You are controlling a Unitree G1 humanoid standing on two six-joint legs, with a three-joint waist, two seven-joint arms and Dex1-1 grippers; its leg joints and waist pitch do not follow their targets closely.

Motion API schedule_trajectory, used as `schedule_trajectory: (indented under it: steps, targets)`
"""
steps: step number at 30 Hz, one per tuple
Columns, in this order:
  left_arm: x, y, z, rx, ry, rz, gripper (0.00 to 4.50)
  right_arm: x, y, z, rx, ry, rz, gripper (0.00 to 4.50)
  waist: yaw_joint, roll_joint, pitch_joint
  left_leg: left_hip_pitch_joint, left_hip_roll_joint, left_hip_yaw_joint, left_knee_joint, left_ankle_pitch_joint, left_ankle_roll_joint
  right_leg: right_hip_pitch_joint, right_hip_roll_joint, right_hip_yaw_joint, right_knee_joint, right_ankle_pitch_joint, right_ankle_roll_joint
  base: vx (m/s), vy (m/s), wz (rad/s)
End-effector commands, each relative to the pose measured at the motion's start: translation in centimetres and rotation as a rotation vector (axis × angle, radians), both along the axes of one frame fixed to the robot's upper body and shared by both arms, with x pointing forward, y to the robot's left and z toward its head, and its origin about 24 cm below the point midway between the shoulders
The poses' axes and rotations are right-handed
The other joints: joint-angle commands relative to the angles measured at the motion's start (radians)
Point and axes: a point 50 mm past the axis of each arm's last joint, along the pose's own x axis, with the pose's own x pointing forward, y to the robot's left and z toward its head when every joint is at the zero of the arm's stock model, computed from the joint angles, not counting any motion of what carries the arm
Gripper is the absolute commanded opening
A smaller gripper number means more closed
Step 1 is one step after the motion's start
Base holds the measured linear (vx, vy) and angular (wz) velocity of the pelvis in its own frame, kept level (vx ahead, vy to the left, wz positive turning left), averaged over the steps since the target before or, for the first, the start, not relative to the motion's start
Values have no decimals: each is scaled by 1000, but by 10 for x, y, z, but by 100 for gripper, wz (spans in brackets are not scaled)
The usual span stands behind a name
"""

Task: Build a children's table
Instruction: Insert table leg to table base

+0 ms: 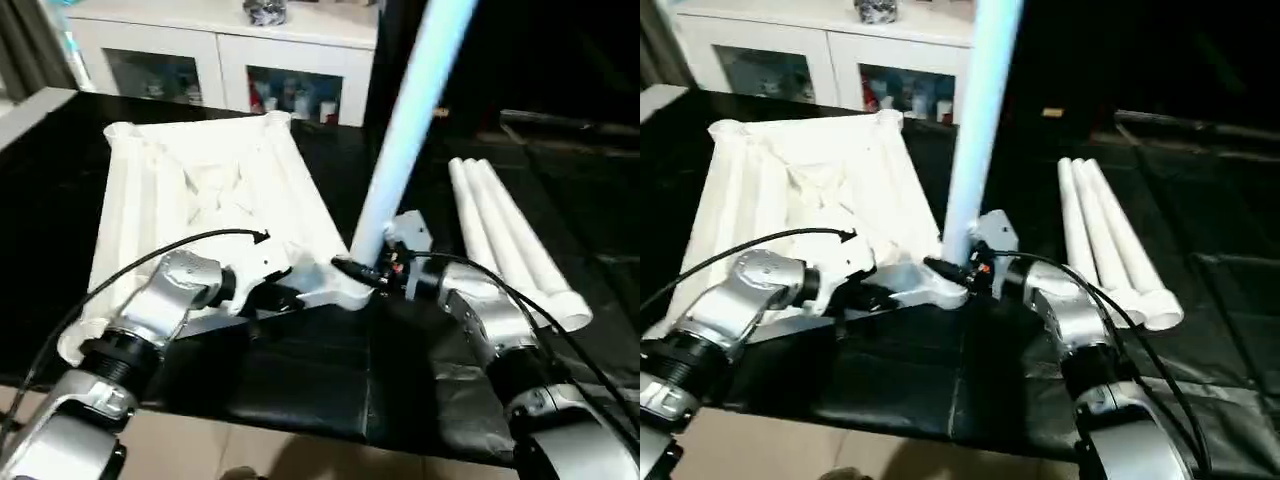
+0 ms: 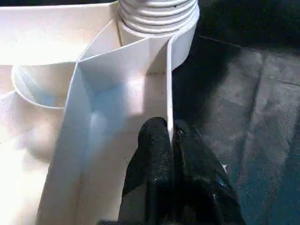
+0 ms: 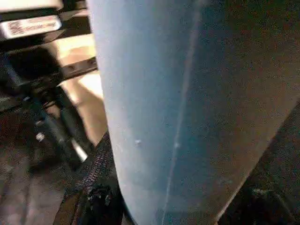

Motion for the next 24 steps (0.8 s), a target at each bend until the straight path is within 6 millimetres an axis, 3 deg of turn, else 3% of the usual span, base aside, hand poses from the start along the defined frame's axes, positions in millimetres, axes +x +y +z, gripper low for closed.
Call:
schedule_trajectory:
  steps: [1,2,3,6,9,10,11,13,18,19,20,22,24]
  targets:
    - [10,-2,14,18,-71,-15,0,-29,11,-43,-92,206,160,192,-6,6,-46,29,59,-16,-88,-265,1,19,-82,34,-86,-162,-218,0,0,0]
    - [10,-1,14,30,-66,-30,0,-32,12,-44,-94,214,188,192,-6,-7,-47,28,59,-16,-88,-266,-1,20,-83,32,-85,-162,-216,0,0,0]
    - [10,-1,14,41,-57,-43,0,-34,13,-45,-93,220,210,192,-6,-10,-48,31,59,-14,-88,-270,-4,19,-84,34,-86,-162,-215,0,0,0]
    - [12,0,15,63,-48,-57,0,-37,13,-46,-83,229,236,192,-4,-7,-49,33,59,-15,-89,-275,-12,18,-84,34,-86,-142,-217,0,0,0]
    - [16,1,17,81,-46,-54,0,-39,13,-46,-68,233,240,192,-4,-13,-50,34,58,-15,-90,-283,-18,19,-82,33,-85,-115,-221,0,0,0]
    - [19,3,19,91,-48,-44,0,-39,13,-45,-53,232,236,192,-3,-7,-51,33,59,-16,-91,-281,-21,21,-84,34,-84,-104,-224,0,0,0]
    - [19,3,19,91,-48,-44,0,-39,13,-45,-53,232,236,192,-2,-11,-52,33,59,-16,-89,-276,-20,23,-84,34,-84,-94,-226,0,0,0]
    - [21,4,20,96,-47,-42,0,-40,14,-45,-44,231,233,192,-1,-4,-52,33,58,-16,-89,-271,-23,24,-84,34,-82,-75,-232,0,0,0]
    - [24,4,22,97,-43,-35,0,-40,15,-45,-37,227,223,192,-2,-6,-52,33,59,-15,-90,-262,-20,26,-84,32,-81,-43,-248,0,0,0]
    - [25,4,22,89,-39,-21,0,-39,15,-44,-34,222,210,192,-3,-5,-52,34,60,-16,-91,-269,-20,25,-83,32,-81,-47,-250,0,0,0]
    - [26,4,21,73,-35,9,0,-36,15,-44,-35,213,165,192,-1,8,-51,36,60,-17,-92,-284,-26,24,-84,32,-82,-58,-252,0,0,0]
    - [27,3,20,45,-30,56,0,-30,14,-44,-39,200,78,192,-6,2,-46,37,60,-17,-97,-325,-37,22,-84,33,-88,-109,-251,0,0,0]
    - [26,3,19,32,-30,79,0,-26,13,-45,-45,195,34,192,-9,2,-37,41,60,-22,-103,-408,-58,17,-90,35,-100,-254,-234,0,0,0]
